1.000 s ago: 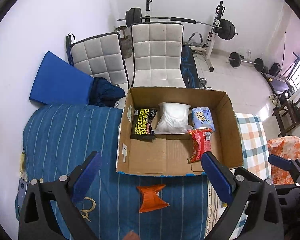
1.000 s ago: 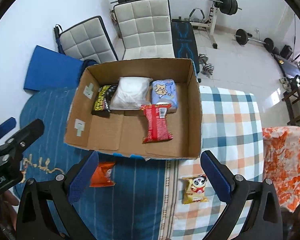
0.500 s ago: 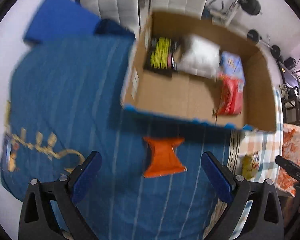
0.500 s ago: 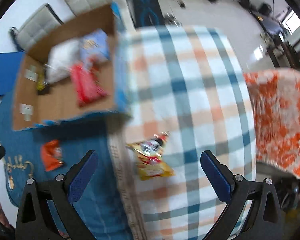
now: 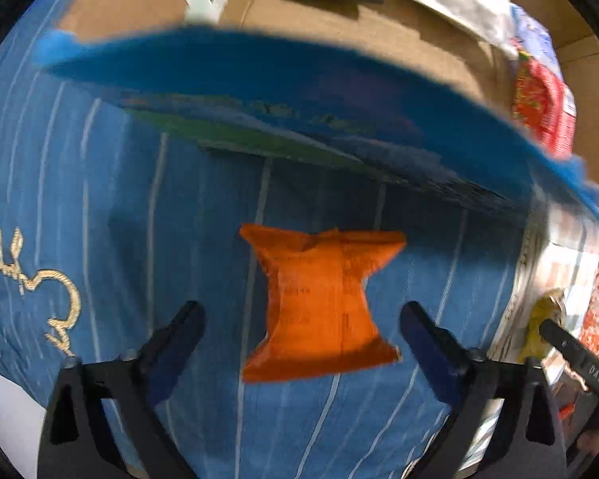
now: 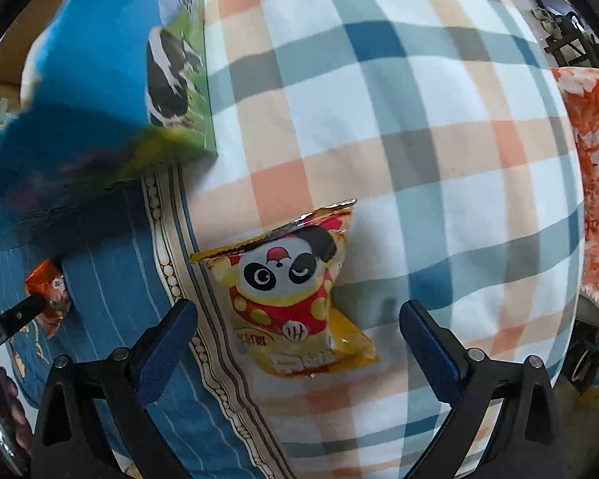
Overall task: Organize soft objects
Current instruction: 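Grasp the orange snack bag with the left tool while the right tool grasps the yellow panda bag, then carry the orange bag with the left tool while the right tool carries the panda bag to the box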
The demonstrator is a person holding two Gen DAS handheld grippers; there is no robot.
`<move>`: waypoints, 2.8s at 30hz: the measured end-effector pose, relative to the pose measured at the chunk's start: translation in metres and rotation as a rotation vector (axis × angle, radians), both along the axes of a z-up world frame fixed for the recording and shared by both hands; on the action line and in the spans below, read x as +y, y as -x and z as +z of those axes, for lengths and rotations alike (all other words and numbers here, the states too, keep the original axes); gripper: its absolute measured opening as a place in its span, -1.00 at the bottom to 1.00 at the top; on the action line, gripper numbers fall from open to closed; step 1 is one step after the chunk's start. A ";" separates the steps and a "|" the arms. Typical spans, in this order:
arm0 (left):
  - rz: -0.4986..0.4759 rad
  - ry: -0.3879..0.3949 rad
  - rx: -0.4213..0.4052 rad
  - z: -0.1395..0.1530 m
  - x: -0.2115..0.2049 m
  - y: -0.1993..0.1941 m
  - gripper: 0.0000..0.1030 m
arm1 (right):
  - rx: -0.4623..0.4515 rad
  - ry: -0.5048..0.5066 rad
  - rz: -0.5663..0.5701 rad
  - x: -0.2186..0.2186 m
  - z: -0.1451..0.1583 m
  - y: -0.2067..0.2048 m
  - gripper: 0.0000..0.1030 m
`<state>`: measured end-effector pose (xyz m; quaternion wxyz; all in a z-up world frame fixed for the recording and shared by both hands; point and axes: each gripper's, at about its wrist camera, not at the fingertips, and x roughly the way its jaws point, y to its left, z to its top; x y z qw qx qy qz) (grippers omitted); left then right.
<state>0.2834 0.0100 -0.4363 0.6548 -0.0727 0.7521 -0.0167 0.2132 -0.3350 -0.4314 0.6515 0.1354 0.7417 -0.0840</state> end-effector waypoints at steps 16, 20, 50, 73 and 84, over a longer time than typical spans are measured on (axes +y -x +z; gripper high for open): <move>-0.067 -0.062 -0.058 0.017 -0.003 0.074 -0.18 | 0.041 -0.070 0.089 0.054 -0.012 0.028 -0.01; -0.116 -0.093 -0.061 0.017 -0.011 0.110 -0.18 | 0.038 -0.095 0.159 0.088 -0.006 0.050 -0.02; -0.141 -0.146 -0.314 0.113 -0.020 0.126 -0.18 | -0.146 0.002 0.365 0.191 0.077 0.070 -0.07; -0.052 -0.055 -0.476 0.210 -0.004 0.056 -0.18 | -0.383 -0.024 0.239 0.153 0.207 0.014 -0.07; 0.027 0.157 -0.292 0.168 0.011 -0.055 -0.18 | -0.377 -0.107 0.213 0.145 0.187 -0.076 -0.07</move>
